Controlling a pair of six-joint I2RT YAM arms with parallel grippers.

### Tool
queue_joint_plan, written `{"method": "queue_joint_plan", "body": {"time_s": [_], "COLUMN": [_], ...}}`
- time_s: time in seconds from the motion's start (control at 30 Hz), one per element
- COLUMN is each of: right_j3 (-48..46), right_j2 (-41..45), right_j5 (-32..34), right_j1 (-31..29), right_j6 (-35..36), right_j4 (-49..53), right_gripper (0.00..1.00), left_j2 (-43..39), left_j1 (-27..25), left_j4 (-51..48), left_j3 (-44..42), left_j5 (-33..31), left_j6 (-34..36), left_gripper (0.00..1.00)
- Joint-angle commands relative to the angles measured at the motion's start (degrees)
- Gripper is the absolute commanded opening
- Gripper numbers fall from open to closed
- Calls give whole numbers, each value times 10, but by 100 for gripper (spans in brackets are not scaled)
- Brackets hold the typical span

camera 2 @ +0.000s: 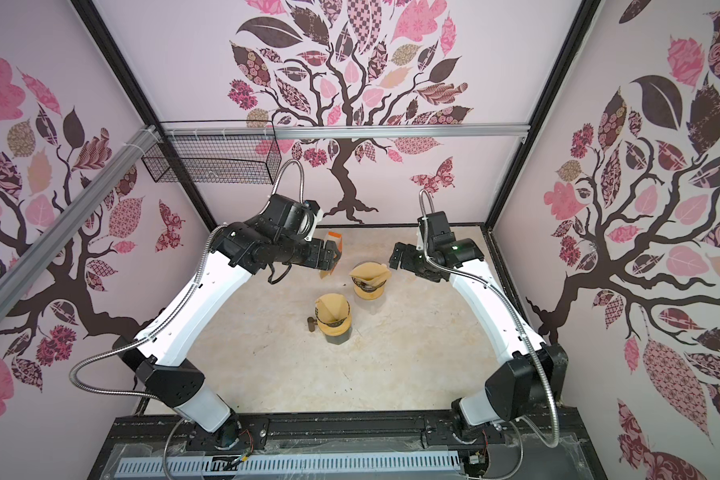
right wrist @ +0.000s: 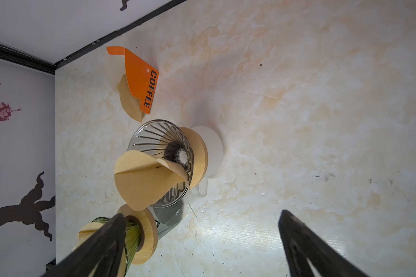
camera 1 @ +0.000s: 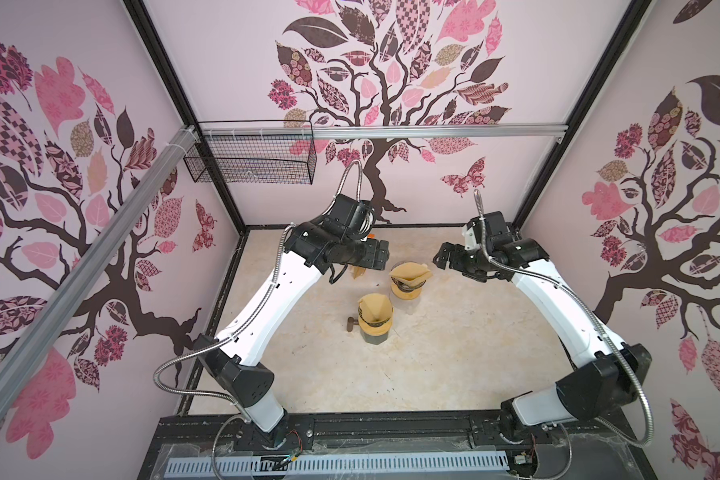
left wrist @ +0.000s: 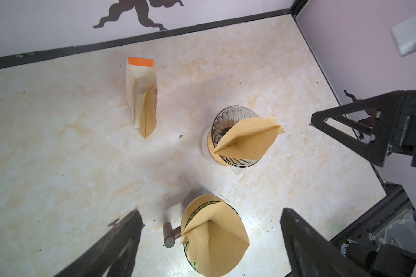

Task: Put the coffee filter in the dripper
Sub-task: 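Lower the filter into the dripper while the right gripper moves toward it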

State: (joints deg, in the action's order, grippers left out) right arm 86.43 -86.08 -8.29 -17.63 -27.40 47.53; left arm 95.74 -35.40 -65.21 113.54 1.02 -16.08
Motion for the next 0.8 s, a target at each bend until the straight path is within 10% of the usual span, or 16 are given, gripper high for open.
{"method": "queue_joint_plan", "body": {"time_s": [0.0, 0.77], "right_j3": [42, 56], "right_j2": [-36, -115], "right_j5": [10, 73], "right_j1": [-26, -43], "right_j6": [11, 85], "right_j4": [0, 15], "right_gripper": [100, 100], "left_j2": [25, 244], "left_j1": [2, 2], "left_j4": [12, -44], "left_j3": [-5, 144], "left_j5": [40, -10], "left_j6": [8, -7], "left_gripper": [98, 91]}}
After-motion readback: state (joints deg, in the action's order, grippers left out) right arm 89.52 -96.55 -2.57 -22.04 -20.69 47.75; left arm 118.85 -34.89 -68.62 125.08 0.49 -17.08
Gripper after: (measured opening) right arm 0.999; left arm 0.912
